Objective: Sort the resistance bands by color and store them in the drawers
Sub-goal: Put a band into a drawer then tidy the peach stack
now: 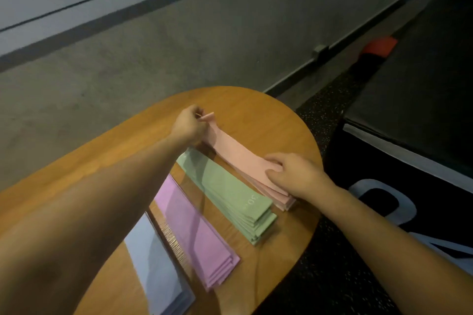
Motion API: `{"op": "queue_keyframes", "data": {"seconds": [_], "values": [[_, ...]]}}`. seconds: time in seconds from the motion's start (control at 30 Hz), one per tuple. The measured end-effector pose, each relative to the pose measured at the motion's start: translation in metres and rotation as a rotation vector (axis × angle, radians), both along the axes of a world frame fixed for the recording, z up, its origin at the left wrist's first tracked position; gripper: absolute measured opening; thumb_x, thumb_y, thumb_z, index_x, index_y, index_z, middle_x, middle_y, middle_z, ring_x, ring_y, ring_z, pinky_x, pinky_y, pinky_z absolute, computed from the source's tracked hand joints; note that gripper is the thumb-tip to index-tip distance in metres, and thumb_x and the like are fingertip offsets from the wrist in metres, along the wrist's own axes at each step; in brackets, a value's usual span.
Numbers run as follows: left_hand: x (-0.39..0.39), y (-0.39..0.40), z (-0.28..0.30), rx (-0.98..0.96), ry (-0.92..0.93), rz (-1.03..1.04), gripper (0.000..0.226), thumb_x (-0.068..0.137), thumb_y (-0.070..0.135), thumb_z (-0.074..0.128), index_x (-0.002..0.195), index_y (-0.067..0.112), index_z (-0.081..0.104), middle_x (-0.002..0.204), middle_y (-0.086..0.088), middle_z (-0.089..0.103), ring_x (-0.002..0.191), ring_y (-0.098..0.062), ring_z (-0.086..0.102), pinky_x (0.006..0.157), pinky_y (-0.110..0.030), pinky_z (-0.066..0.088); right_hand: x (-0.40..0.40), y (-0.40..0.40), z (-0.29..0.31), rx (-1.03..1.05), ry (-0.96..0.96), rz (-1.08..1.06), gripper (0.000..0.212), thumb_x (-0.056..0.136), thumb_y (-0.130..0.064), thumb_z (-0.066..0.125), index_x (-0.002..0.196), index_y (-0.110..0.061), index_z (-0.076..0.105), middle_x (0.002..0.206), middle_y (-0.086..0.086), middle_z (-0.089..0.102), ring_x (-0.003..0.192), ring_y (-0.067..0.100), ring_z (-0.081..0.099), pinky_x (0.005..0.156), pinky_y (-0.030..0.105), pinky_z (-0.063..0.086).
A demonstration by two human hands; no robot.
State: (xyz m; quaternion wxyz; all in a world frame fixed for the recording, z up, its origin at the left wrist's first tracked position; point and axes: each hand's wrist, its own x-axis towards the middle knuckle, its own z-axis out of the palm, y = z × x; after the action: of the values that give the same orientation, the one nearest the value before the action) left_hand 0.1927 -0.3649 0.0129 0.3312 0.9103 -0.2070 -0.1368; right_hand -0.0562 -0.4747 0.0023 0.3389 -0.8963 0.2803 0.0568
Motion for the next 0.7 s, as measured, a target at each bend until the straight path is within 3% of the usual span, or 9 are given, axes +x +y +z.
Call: {"op": "queue_keyframes", "data": {"seconds": [0.1, 0.2, 0.37, 0.5, 0.63, 0.7], "values": [[0.007, -0.001, -0.009, 0.128, -0.117, -0.094, 0.011, 0.097, 0.015, 0.057, 0.102, 0.022, 0.062, 0.099, -0.001, 0.064, 0.089, -0.021, 0.065, 0.064, -0.034, 0.057, 0.001, 0.002, -0.002, -0.106, 0.052, 0.042, 0.044, 0.098, -0.038, 0.054, 0.141, -0.033, 0.054, 0.129, -0.006, 0.065, 0.108, 0.019, 0.064, 0.087, 0.036, 0.056], [0.013, -0.003, -0.016, 0.200, -0.208, -0.129, 0.007, 0.096, 0.020, 0.058, 0.099, 0.026, 0.060, 0.100, -0.001, 0.065, 0.088, -0.022, 0.063, 0.070, -0.038, 0.058, -0.001, 0.002, -0.006, -0.170, 0.086, 0.037, 0.044, 0.097, -0.044, 0.054, 0.140, -0.038, 0.054, 0.128, -0.006, 0.066, 0.108, 0.021, 0.063, 0.087, 0.037, 0.055], [0.013, -0.009, -0.019, 0.146, -0.246, -0.121, 0.009, 0.101, 0.028, 0.057, 0.109, 0.026, 0.057, 0.101, 0.003, 0.061, 0.085, -0.019, 0.063, 0.061, -0.033, 0.057, -0.004, -0.002, -0.007, -0.124, 0.066, 0.020, 0.040, 0.098, -0.042, 0.057, 0.138, -0.039, 0.053, 0.126, -0.009, 0.067, 0.106, 0.017, 0.064, 0.086, 0.037, 0.056], [0.017, -0.008, -0.025, 0.261, -0.289, -0.164, 0.024, 0.105, 0.034, 0.047, 0.129, 0.030, 0.051, 0.114, 0.000, 0.060, 0.094, -0.020, 0.063, 0.068, -0.033, 0.057, -0.006, -0.003, -0.011, -0.115, 0.049, 0.004, 0.039, 0.097, -0.040, 0.057, 0.136, -0.036, 0.056, 0.126, -0.009, 0.061, 0.114, 0.015, 0.056, 0.094, 0.036, 0.051], [0.018, -0.011, -0.030, 0.331, -0.413, -0.256, 0.034, 0.106, 0.030, 0.043, 0.139, 0.031, 0.053, 0.142, -0.002, 0.047, 0.124, -0.024, 0.050, 0.096, -0.036, 0.052, -0.006, -0.005, -0.016, -0.088, -0.003, 0.016, 0.040, 0.095, -0.036, 0.060, 0.135, -0.034, 0.055, 0.125, -0.007, 0.054, 0.117, 0.014, 0.048, 0.099, 0.036, 0.046], [0.017, -0.012, -0.029, 0.373, -0.396, -0.351, 0.034, 0.106, 0.024, 0.043, 0.136, 0.028, 0.057, 0.140, -0.002, 0.050, 0.123, -0.023, 0.052, 0.092, -0.031, 0.051, -0.005, -0.006, -0.018, -0.025, -0.014, -0.002, 0.039, 0.095, -0.031, 0.061, 0.133, -0.035, 0.056, 0.125, -0.008, 0.056, 0.112, 0.013, 0.052, 0.097, 0.036, 0.050]]}}
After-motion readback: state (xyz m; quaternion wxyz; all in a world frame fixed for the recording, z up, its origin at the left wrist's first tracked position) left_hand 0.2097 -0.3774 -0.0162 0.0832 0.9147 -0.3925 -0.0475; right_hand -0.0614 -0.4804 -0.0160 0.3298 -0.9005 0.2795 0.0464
